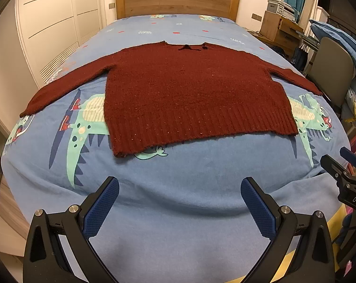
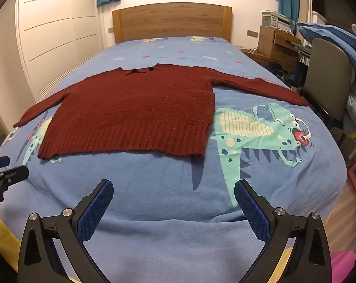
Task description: Fold small clothes
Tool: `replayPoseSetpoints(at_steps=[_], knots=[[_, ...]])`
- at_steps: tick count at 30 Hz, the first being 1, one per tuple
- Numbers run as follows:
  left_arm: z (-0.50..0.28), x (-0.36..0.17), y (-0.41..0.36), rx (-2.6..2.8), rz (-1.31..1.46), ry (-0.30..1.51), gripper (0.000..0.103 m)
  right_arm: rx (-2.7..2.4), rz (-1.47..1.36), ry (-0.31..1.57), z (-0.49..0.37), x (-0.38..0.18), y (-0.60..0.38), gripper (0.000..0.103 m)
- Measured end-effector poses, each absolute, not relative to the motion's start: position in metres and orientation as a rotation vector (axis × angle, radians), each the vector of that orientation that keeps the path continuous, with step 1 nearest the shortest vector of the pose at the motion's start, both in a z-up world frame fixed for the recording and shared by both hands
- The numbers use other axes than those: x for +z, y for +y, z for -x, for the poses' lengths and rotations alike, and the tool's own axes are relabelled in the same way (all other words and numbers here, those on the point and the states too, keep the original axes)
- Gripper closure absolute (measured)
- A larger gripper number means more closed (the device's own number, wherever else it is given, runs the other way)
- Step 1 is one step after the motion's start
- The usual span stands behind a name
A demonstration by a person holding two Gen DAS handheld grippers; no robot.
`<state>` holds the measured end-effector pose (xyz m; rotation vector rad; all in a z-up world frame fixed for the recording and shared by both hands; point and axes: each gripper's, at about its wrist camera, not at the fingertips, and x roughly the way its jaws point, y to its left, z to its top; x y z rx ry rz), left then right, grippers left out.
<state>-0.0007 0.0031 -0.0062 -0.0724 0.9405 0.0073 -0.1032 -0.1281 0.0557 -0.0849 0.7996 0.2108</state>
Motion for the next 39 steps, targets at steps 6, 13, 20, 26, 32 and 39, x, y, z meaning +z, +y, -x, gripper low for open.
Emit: replayPoseSetpoints(at_steps=[6, 13, 20, 26, 32, 39], knots=[[0.003, -0.004, 0.006, 0.011, 0.078, 0.939, 0.001, 0.211, 0.084, 0.801, 0.103, 0.055, -0.128, 0.000], [-0.001, -0.008, 0.005, 0.013, 0.078, 0.941, 0.001, 0.211, 0.083, 0.802, 0.103, 0.055, -0.128, 0.000], [0.002, -0.008, 0.006, 0.015, 0.082, 0.941, 0.001, 0.211, 0.083, 0.803, 0.103, 0.057, -0.127, 0.000], [-0.003, -0.008, 0.005, 0.023, 0.092, 0.940, 0.001, 0.211, 0.083, 0.804, 0.102, 0.055, -0.128, 0.000], [-0.004, -0.008, 0.008, 0.025, 0.110, 0.944, 0.001, 0.210, 0.080, 0.810, 0.103, 0.051, -0.125, 0.000], [-0.006, -0.010, 0.012, 0.027, 0.130, 0.956, 0.001, 0.212, 0.078, 0.823, 0.099, 0.052, -0.127, 0.000]])
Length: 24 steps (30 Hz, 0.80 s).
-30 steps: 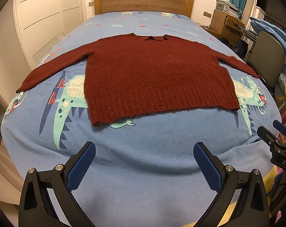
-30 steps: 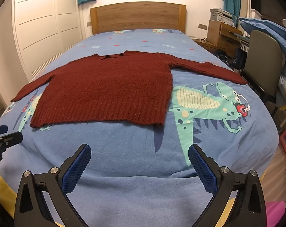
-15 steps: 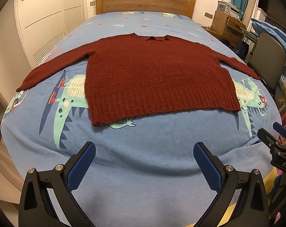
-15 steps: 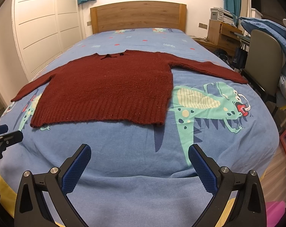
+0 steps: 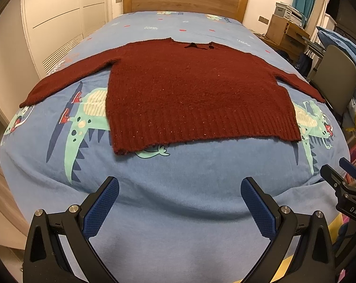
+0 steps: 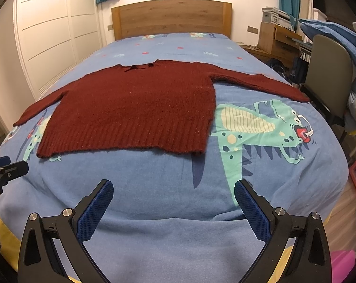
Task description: Fold small clothes
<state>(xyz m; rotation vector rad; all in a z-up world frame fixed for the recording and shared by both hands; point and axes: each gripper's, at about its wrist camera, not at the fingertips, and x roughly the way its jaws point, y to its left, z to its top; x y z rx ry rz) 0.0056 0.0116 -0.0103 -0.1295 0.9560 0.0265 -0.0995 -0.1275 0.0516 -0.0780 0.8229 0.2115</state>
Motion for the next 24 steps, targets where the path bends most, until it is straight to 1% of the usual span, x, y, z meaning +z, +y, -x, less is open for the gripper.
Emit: replayPoseSetpoints(at_steps=[24], knots=[[-0.0072, -0.0161, 0.0186, 0.044, 0.187, 0.972, 0.001, 0.209, 0.073, 0.841, 0.0966, 0.0477, -0.1280, 0.000]])
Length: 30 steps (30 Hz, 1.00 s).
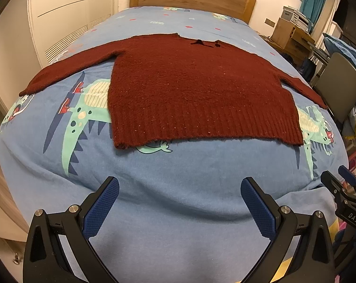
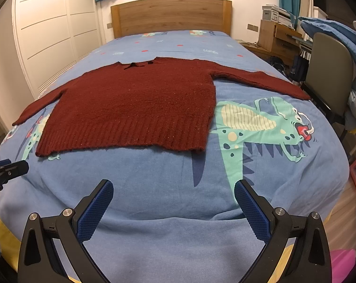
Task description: Fold small clothes
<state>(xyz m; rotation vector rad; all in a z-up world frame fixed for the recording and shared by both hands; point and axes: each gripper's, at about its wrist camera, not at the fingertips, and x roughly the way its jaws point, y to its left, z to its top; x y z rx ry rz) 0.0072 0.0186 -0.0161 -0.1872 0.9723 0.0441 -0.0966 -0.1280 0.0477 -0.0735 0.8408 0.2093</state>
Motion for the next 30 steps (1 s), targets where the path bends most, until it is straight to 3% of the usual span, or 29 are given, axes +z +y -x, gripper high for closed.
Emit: replayPoseSetpoints(at_steps=[30], knots=[[-0.022, -0.008, 0.051, 0.112, 0.241, 0.982, 0.001, 0.238, -0.046, 0.891, 0.084, 0.044, -0.140, 0.000]])
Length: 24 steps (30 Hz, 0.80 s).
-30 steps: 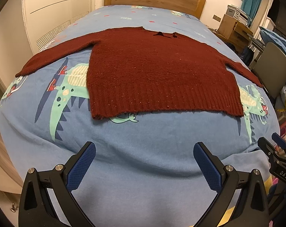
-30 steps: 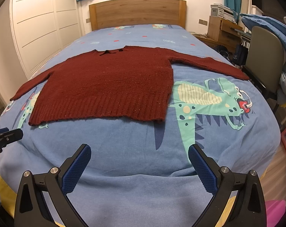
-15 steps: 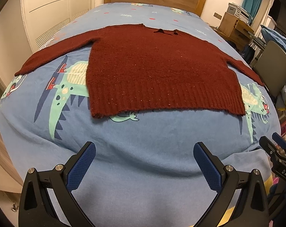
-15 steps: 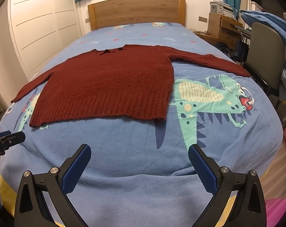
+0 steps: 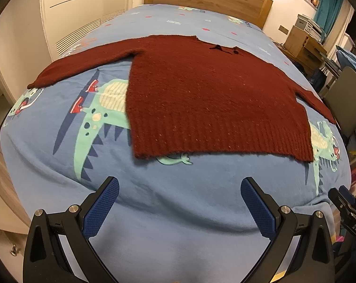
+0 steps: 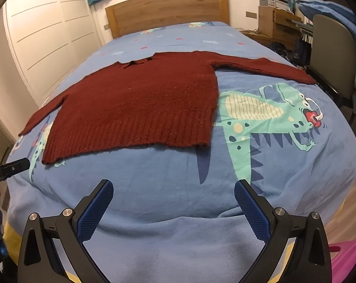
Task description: Fold small clothes
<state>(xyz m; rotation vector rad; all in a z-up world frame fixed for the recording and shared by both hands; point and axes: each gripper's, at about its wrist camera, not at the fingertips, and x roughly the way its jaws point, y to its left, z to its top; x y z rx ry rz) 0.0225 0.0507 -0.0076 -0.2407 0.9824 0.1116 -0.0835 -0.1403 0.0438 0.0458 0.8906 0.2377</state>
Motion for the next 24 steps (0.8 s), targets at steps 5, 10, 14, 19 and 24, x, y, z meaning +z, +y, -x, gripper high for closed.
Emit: replayPoseSetpoints(at_steps=[5, 10, 14, 19, 24], knots=[[-0.033, 0.004, 0.061, 0.125, 0.237, 0.967, 0.001, 0.237, -0.099, 0.895, 0.074, 0.048, -0.151, 0.000], [-0.045, 0.024, 0.071, 0.165, 0.218, 0.921, 0.001, 0.214, -0.119, 0.881, 0.058, 0.059, -0.163, 0.000], [-0.054, 0.044, 0.078, 0.200, 0.198, 0.858, 0.001, 0.196, -0.118, 0.863, 0.042, 0.069, -0.170, 0.000], [-0.063, 0.069, 0.087, 0.233, 0.179, 0.776, 0.001, 0.179, -0.131, 0.841, 0.017, 0.083, -0.183, 0.000], [-0.075, 0.083, 0.093, 0.255, 0.135, 0.749, 0.001, 0.152, -0.124, 0.826, -0.011, 0.093, -0.201, 0.000]])
